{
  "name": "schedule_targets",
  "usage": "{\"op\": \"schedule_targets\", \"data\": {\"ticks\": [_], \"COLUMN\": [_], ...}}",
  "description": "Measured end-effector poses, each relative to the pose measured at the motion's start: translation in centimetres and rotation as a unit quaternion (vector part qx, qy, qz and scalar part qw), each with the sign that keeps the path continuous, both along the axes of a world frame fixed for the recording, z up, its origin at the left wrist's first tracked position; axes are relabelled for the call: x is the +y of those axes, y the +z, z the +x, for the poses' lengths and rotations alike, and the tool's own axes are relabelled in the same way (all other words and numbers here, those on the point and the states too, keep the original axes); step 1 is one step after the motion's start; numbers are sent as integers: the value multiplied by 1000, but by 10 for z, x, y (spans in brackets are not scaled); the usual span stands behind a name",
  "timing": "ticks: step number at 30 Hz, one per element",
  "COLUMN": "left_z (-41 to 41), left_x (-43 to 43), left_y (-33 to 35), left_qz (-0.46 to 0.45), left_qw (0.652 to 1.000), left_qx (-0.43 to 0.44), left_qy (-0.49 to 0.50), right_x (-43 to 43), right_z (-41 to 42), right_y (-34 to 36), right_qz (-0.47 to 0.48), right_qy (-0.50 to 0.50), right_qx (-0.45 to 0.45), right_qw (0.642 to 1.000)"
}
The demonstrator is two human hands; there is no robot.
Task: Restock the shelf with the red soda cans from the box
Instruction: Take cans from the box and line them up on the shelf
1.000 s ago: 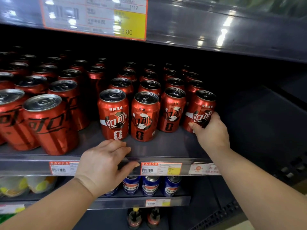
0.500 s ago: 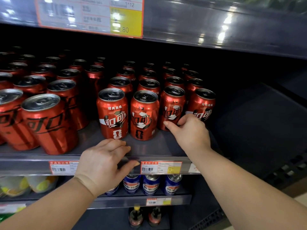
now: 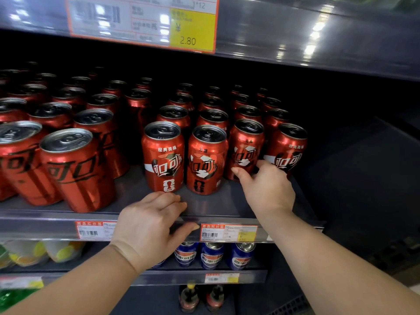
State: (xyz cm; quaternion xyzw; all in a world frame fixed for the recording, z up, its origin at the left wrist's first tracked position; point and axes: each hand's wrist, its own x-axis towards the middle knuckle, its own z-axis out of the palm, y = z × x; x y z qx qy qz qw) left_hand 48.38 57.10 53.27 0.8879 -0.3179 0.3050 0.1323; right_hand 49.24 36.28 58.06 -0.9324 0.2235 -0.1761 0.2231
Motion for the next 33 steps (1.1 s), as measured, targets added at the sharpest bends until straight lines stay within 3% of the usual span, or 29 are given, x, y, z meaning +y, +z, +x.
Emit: {"op": "schedule_targets", "data": {"ticks": [11,16,21,30,33], "left_z": [0,-1,-3,-6,-8], "left_x": [1,1,0,-1,-2], "left_y": [0,1,3,9,12], "left_qz": [3,7,9,41,59], "left_qw": [1000,999,999,996,993], "left_qx": [17,36,46,80,102], "left_qy": [0,2,6,22,25], "right_x": [4,-13,-37,-5,10], "right_z": [2,-22,-26,-46,-55], "right_y": [-1,-1,-2,10,10], "right_qz": [23,103,130,144,113], "right_qy": [-2,-7,-37,97,151], "right_qx": [-21,-77,-76,-110,-68], "right_qw": [1000,992,988,979,980]}}
